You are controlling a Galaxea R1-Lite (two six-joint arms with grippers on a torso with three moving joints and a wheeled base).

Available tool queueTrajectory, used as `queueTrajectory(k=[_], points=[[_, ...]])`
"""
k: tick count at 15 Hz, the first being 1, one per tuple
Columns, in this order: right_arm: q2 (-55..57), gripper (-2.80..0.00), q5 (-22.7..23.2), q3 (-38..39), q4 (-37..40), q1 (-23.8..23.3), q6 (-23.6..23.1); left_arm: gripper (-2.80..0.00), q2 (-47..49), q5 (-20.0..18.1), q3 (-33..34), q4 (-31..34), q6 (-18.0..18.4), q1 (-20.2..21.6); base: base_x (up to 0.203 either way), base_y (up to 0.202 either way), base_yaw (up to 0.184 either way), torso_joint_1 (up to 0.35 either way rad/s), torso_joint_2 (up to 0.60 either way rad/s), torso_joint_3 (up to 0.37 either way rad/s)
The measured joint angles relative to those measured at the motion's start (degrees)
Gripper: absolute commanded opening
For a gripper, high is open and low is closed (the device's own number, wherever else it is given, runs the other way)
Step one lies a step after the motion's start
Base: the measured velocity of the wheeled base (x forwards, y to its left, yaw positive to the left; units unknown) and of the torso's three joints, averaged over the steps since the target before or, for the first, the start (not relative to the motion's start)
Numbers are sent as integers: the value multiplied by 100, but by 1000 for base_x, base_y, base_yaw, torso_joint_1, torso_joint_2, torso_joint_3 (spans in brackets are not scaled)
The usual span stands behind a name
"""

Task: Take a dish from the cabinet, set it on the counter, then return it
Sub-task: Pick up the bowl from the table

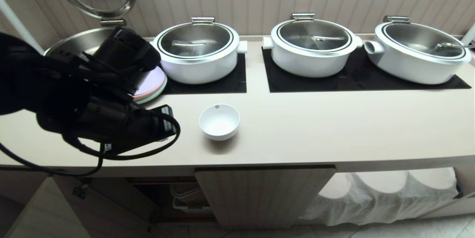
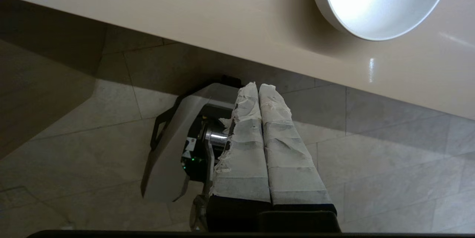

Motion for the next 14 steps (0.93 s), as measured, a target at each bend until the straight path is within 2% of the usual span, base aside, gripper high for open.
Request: queueTrajectory(k=[3, 5, 8, 11, 14], points=[[0, -280, 0, 0, 0, 0, 2, -280, -289, 318, 300, -163, -209, -129, 0, 0, 0, 0, 0, 0], [0, -280, 0, 0, 0, 0, 0, -280, -449, 487, 733, -704, -211, -157, 0, 0, 0, 0, 0, 0], [0, -280, 0, 0, 0, -1, 0, -280, -640, 1009, 1544, -1440, -182, -133, 0, 0, 0, 0, 0, 0], [0, -280, 2, 0, 0, 0, 2, -280, -856, 1194, 1968, -1496, -117, -2, 0, 0, 0, 0, 0, 0], [0, -280, 0, 0, 0, 0, 2, -280, -1023, 1555, 2296, -1577, 109, 240, 0, 0, 0, 0, 0, 0]])
